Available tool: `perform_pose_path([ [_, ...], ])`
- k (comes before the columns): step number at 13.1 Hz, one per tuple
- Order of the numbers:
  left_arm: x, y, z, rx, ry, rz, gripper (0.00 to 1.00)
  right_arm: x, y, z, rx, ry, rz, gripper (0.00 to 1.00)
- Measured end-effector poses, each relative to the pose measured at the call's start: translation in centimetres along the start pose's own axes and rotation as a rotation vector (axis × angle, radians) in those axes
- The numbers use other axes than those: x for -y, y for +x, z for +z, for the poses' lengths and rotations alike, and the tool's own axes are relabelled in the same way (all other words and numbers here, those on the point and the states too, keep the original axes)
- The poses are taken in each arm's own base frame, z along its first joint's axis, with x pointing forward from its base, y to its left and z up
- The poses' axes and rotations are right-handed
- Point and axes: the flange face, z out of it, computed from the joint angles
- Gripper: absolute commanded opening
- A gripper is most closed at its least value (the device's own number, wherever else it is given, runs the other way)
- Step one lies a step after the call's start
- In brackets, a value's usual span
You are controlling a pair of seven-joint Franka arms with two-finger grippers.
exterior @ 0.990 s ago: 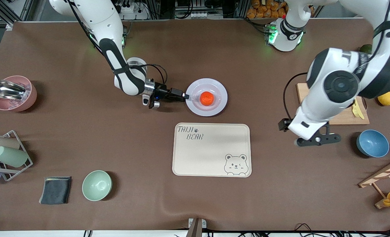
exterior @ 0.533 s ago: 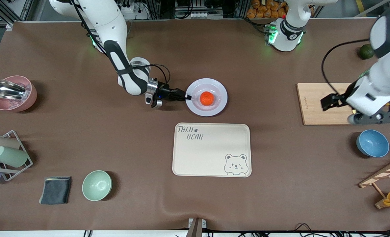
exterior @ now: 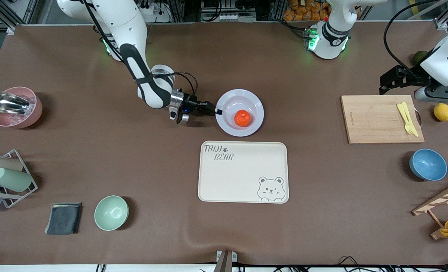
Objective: Place orange and plate with both arms
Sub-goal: 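Withdraw the left gripper while the right gripper grips the plate rim, then slide the plate with the right gripper onto the bear tray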
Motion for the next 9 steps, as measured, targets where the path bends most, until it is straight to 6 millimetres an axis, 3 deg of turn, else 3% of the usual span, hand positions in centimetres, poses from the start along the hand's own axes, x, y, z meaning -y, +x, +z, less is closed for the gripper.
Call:
perform_pose_path([
  [3,-1.9,-0.2,-0.1,0.003,0.007,-0.012,1.00,3.3,1.1,-0.7,-0.028,0.043,0.045,0.00],
  [6,-1.0,-1.4,-1.4,-0.006,0.050,0.065,1.00,6.1,2.7,-1.9,-0.086,0.086,0.081,0.00],
  [9,-0.4,-1.9,-2.0,-0.009,0.052,0.075,1.00,9.1,7.3,-2.9,-0.199,0.086,0.114,0.00],
])
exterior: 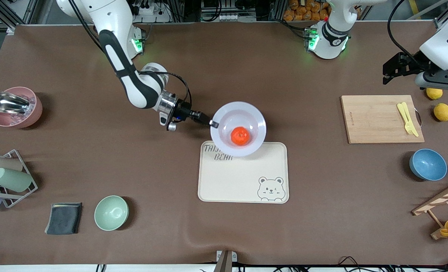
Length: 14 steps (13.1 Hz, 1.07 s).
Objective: Place orange and plate with both arms
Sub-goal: 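Slide the plate with the right gripper onto the bear tray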
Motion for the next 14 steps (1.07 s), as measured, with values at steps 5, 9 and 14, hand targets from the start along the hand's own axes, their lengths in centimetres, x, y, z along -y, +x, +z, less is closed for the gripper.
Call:
perform_pose_path([
  [5,0.0,0.1,0.3,0.007,-0.001,-0.009,1.00,1.3,4.7,5.3,-0.092,-0.029,0.016,0.00],
  [9,0.8,0.0,0.4,0.009,-0.002,-0.030,1.00,-2.5,6.6,8.5,-0.098,-0.057,0.029,0.00],
  [14,0.9,0.0,0.4,0.008,-0.002,-0.053,1.00,-2.6,7.3,9.3,-0.115,-0.064,0.022,0.28],
])
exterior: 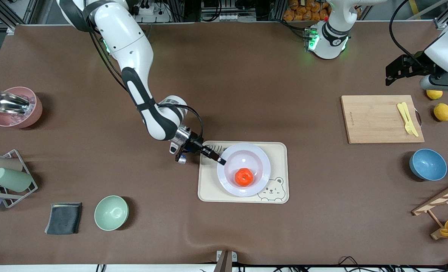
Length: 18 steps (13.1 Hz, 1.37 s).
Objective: Place orange and plate with both arms
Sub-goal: 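Slide the plate with the right gripper onto the bear tray, then open the right gripper and draw it back from the plate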
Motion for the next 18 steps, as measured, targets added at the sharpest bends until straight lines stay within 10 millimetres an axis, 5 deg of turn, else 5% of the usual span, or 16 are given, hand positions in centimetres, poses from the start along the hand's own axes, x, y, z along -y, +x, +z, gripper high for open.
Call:
perform_pose_path([
  [5,-0.1,0.0,-0.2,-0.010,0.001,0.002,1.00,-0.3,0.2,-0.1,-0.013,-0.020,-0.003,0.49],
  [10,-0.4,0.2,-0.4,-0.026,-0.006,0.005,1.00,-0.1,1.8,-1.0,-0.011,-0.137,-0.078,0.47],
  [14,-0.6,0.2,-0.6,-0.036,-0.027,0.008,1.00,2.2,3.2,-1.0,0.048,-0.245,-0.052,0.47],
  [18,-1.4,0.1,-1.4,-0.055,-0.025,0.019,1.00,6.5,6.8,-3.1,0.106,-0.314,-0.054,0.49],
])
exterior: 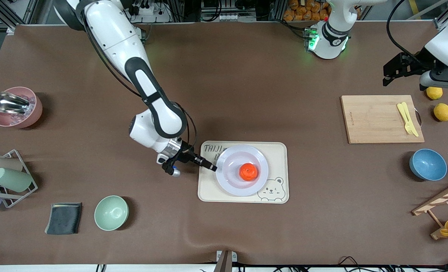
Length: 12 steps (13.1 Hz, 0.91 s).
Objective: Place orange and plate with both arms
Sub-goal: 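Open the right gripper and draw it back from the plate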
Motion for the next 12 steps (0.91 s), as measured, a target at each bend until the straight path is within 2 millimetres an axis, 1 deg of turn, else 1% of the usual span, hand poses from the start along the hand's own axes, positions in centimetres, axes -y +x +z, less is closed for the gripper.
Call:
perform_pose_path([
  [1,-0.2,0.0,0.0,-0.001,0.000,0.000,1.00,0.4,1.4,-1.4,0.028,-0.005,-0.004,0.49],
  [2,-0.2,0.0,-0.1,-0.001,0.000,-0.007,1.00,0.6,2.9,-3.1,0.056,-0.013,-0.010,0.52],
  [3,-0.2,0.0,-0.1,-0.001,0.000,-0.014,1.00,0.7,4.4,-4.9,0.088,-0.032,-0.015,0.62],
  [5,-0.2,0.0,0.0,-0.001,0.000,-0.017,1.00,0.8,7.3,-9.3,0.139,-0.081,-0.022,0.83],
  [6,-0.2,0.0,0.0,-0.001,0.000,-0.018,1.00,0.7,8.6,-11.6,0.158,-0.091,-0.023,0.96],
  [7,-0.1,0.0,0.0,-0.001,0.000,-0.018,1.00,0.5,9.6,-13.7,0.174,-0.091,-0.022,1.00],
  [9,-0.1,0.0,0.0,-0.001,0.000,-0.019,1.00,-0.2,11.3,-17.2,0.186,-0.145,-0.065,1.00],
  [12,-0.1,0.0,0.0,0.000,0.000,-0.020,1.00,-1.7,13.1,-22.5,0.215,-0.301,-0.156,1.00],
])
